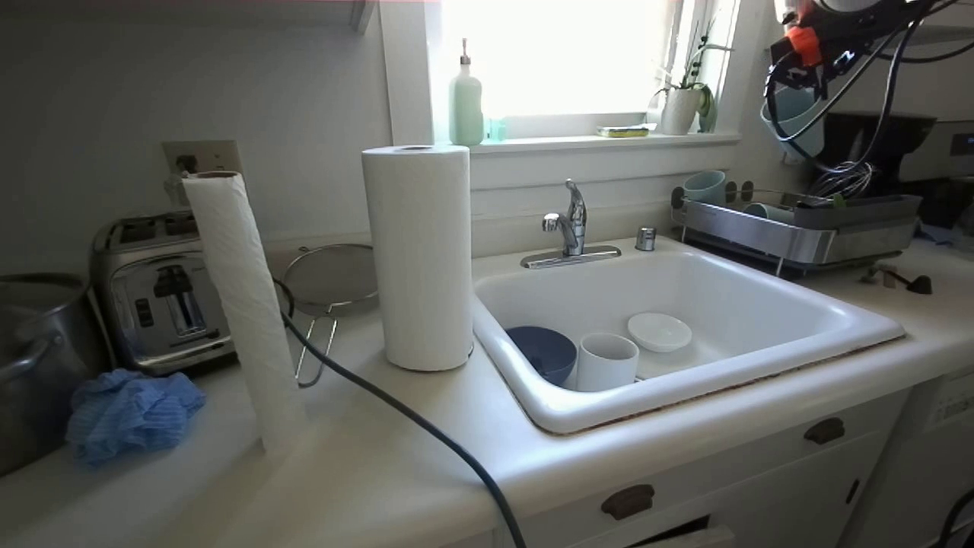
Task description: Move the blue cup from the sink to the plate rack
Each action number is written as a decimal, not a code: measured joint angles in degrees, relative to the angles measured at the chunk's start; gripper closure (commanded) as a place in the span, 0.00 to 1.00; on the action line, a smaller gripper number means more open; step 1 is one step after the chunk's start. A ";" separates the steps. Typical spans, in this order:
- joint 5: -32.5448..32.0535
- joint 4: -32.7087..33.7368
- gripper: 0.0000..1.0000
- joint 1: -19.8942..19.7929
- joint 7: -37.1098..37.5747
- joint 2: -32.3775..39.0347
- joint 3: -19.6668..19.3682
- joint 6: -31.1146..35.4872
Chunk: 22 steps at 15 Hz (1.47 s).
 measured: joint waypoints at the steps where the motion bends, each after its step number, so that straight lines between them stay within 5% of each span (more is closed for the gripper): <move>1: -0.70 0.11 0.96 0.55 1.59 0.56 -0.40 -1.71; 13: -4.52 0.78 0.99 4.01 5.37 2.44 -3.95 -2.53; 22: -10.13 7.43 0.99 4.75 10.12 14.55 -9.31 -2.22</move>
